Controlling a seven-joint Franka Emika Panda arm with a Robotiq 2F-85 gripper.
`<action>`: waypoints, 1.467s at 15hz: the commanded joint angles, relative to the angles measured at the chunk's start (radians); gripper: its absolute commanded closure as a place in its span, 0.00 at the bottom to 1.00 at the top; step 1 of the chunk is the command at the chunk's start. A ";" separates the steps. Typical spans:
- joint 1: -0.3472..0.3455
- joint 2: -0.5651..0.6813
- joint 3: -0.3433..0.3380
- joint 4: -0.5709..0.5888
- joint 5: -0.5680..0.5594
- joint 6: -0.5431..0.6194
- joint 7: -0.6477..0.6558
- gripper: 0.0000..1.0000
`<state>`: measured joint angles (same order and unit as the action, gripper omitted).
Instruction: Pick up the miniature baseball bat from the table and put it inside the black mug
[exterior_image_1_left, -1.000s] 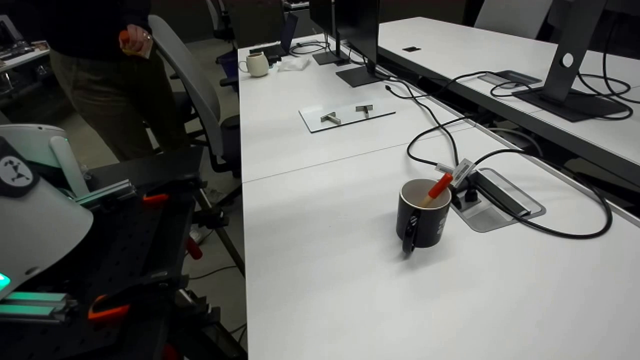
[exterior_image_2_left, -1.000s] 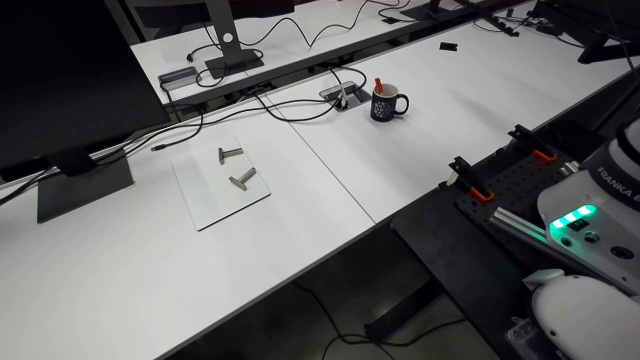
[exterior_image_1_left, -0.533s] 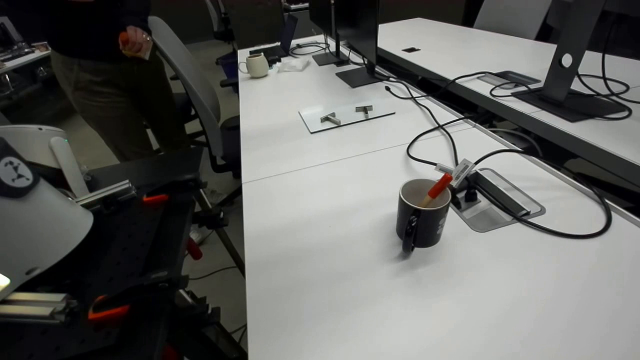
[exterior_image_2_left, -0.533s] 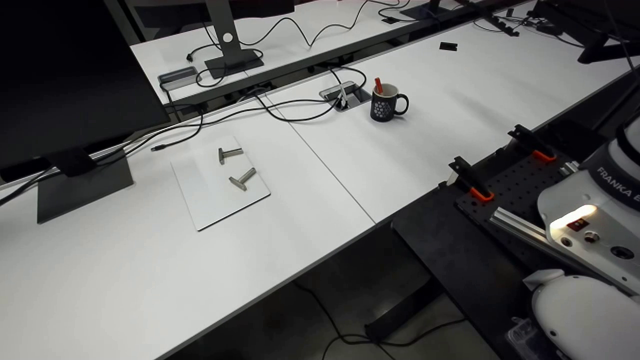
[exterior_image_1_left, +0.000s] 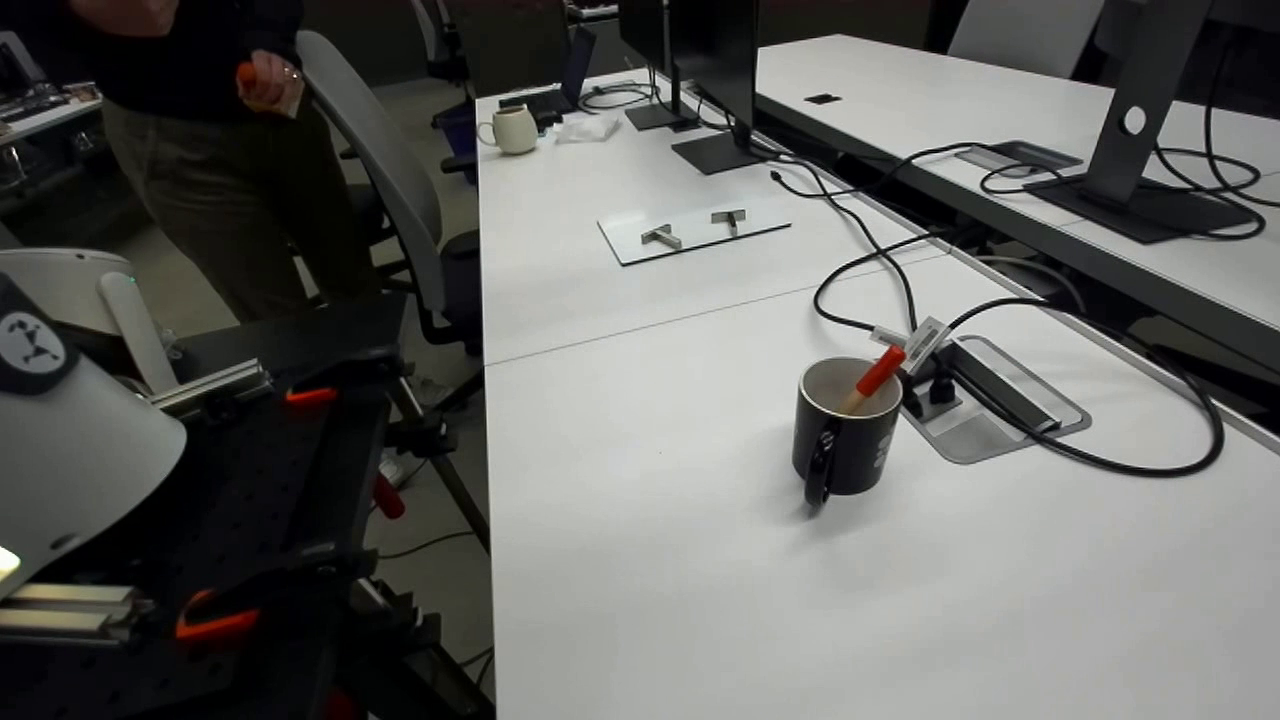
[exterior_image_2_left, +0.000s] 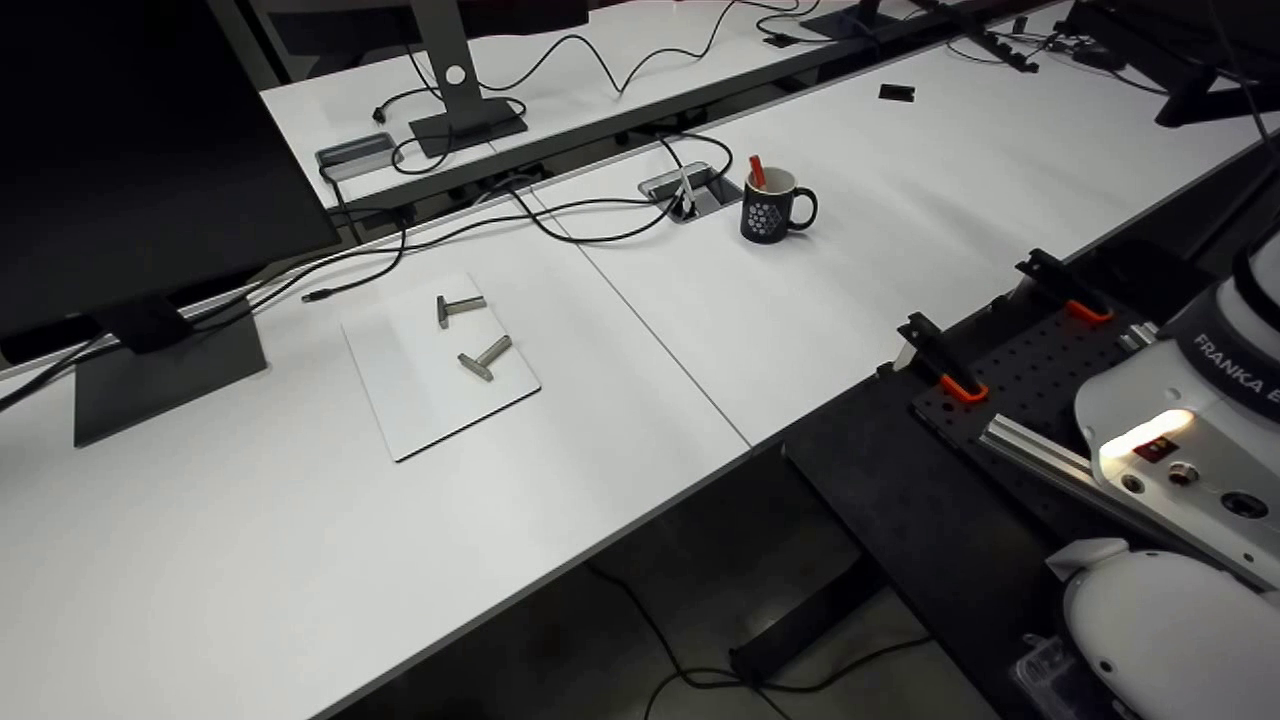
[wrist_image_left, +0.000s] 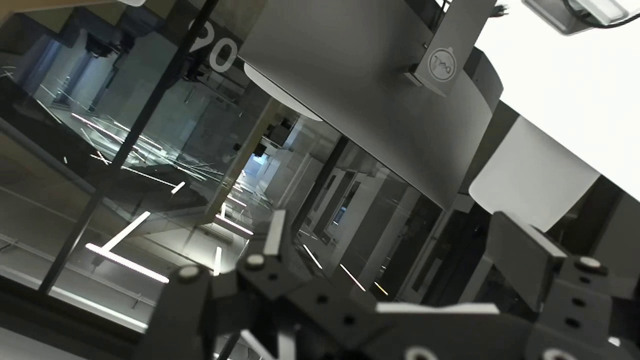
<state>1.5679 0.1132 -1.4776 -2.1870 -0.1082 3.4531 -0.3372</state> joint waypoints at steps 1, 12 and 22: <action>-0.005 -0.034 -0.018 0.028 0.048 0.000 0.009 0.00; -0.048 -0.021 -0.026 0.080 0.122 0.001 0.057 0.00; -0.050 -0.021 -0.026 0.080 0.124 0.001 0.062 0.00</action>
<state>1.5175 0.0919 -1.5036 -2.1073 0.0160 3.4536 -0.2753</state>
